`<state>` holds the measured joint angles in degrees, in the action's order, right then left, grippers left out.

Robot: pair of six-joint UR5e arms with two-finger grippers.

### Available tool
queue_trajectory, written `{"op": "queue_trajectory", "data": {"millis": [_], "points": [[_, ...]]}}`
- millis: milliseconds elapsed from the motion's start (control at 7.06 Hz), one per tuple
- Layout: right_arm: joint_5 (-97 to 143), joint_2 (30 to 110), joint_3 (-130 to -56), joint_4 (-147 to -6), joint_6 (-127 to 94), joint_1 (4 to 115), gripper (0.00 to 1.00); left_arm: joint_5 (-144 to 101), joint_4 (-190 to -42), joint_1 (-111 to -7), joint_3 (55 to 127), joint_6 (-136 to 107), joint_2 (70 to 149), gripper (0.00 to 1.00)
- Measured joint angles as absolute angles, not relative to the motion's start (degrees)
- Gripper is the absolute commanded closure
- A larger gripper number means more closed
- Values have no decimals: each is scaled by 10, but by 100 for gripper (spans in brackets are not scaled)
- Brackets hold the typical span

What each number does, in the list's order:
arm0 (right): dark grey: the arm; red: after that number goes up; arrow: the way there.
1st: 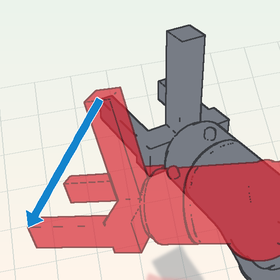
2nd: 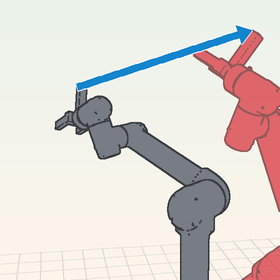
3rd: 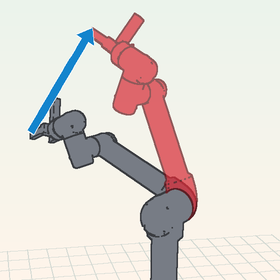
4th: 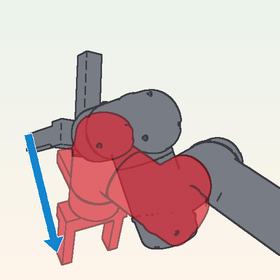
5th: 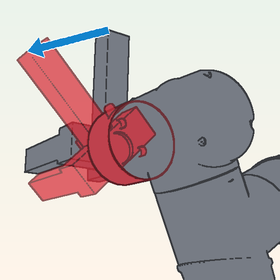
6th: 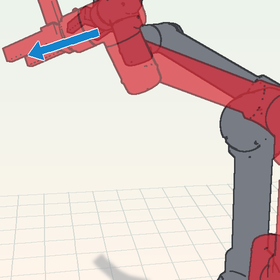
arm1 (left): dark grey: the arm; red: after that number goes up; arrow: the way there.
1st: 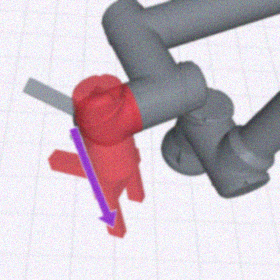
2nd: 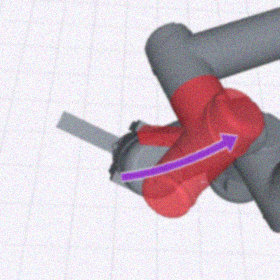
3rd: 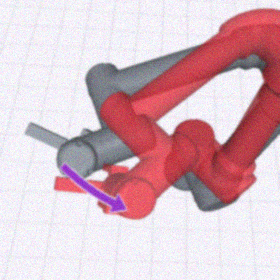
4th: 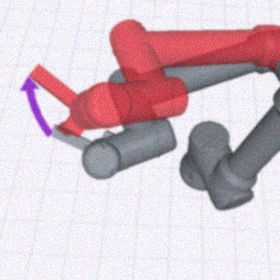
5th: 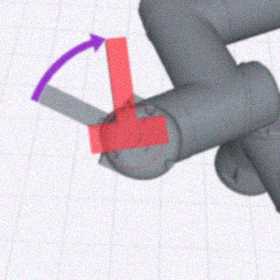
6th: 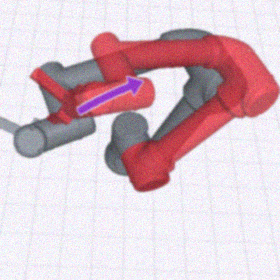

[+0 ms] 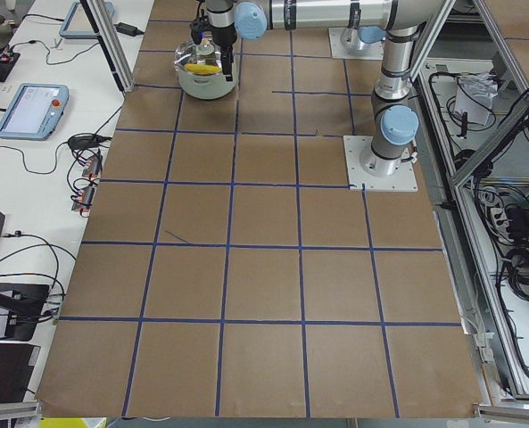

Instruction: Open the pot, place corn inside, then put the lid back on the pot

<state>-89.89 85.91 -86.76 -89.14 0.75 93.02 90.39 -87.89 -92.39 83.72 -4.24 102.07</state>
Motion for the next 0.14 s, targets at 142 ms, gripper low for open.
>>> {"op": "queue_trajectory", "data": {"millis": [142], "points": [[-900, 856, -856, -891, 9, 930, 0, 904, -877, -922, 843, -43, 1017, 0]]}}
